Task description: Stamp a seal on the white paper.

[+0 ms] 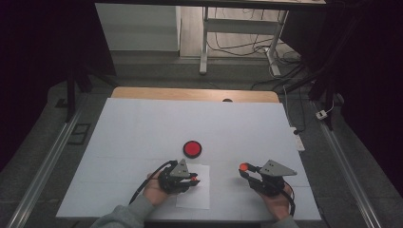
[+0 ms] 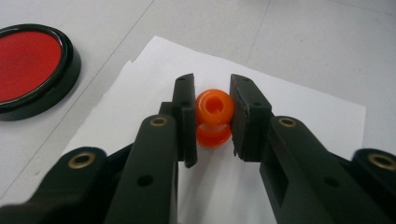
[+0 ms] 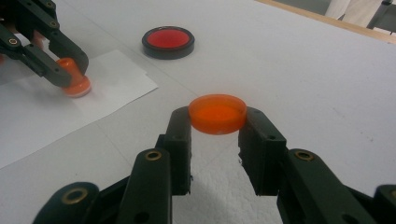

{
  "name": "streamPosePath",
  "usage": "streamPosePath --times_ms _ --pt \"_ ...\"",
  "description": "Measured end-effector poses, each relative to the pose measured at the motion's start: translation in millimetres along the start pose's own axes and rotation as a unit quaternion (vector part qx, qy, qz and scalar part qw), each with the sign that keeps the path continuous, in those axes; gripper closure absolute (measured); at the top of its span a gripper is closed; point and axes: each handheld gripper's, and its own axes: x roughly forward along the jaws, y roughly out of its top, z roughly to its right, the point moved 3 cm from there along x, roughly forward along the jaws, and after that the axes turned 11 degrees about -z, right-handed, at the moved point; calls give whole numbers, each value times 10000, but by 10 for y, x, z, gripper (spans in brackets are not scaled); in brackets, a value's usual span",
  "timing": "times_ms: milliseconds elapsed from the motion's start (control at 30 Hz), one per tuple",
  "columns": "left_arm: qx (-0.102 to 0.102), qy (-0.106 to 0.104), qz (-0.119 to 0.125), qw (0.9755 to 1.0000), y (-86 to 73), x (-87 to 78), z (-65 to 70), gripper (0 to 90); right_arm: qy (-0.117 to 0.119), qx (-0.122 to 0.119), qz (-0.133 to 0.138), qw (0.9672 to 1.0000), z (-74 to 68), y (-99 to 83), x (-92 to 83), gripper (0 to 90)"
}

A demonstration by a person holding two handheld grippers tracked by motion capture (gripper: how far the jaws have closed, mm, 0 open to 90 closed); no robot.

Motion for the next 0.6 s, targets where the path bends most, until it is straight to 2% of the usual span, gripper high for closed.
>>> streamPosePath --times_ms 233,600 --pt "76 110 33 9999 -18 -2 23 731 -25 -1 -10 10000 1 -1 -5 644" --pt "-10 99 86 9999 -30 4 24 731 -2 17 17 10000 -2 0 -5 644"
